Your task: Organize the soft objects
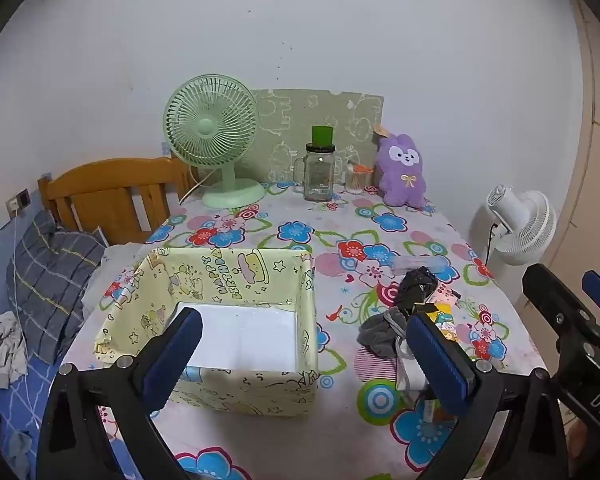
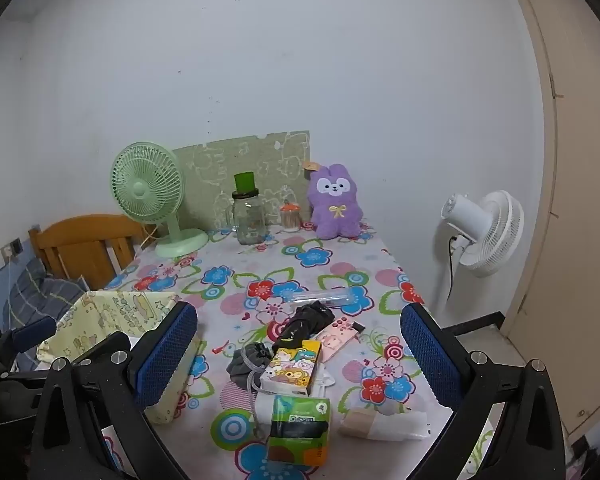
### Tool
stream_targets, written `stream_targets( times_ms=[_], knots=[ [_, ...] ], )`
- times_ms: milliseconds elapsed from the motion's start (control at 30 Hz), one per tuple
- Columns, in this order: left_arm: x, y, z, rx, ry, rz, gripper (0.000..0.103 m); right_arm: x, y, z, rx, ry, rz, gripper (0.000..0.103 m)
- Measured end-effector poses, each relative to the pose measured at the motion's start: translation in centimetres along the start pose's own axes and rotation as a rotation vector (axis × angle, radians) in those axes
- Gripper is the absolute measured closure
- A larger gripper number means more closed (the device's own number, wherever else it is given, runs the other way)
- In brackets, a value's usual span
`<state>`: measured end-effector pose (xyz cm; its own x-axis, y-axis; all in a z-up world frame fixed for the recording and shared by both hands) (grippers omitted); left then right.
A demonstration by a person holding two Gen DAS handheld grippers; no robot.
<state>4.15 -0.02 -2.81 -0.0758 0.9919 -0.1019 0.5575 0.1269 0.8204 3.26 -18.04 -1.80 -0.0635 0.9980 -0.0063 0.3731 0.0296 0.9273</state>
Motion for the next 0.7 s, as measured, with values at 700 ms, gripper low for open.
stream_targets(
  times_ms=[700],
  knots=[
    [-1.2,0.0,-0.8,-0.05,-0.027,0.038,0.0,-1.0,-0.1,-0.7,0.0,-0.001,0.01,0.0]
  ],
)
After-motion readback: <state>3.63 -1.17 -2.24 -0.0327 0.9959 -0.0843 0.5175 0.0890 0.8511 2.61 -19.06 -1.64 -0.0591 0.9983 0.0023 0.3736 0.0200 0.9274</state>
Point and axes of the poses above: each gripper's, at about its wrist camera, not at the fingertips, and z roughly the way its jaws point, x to its left, y to its top, the point moved 5 cm from there along z, roughly the way its jaws point, and after that the axes turned 5 degrees about -z, right-handed, at the moved point
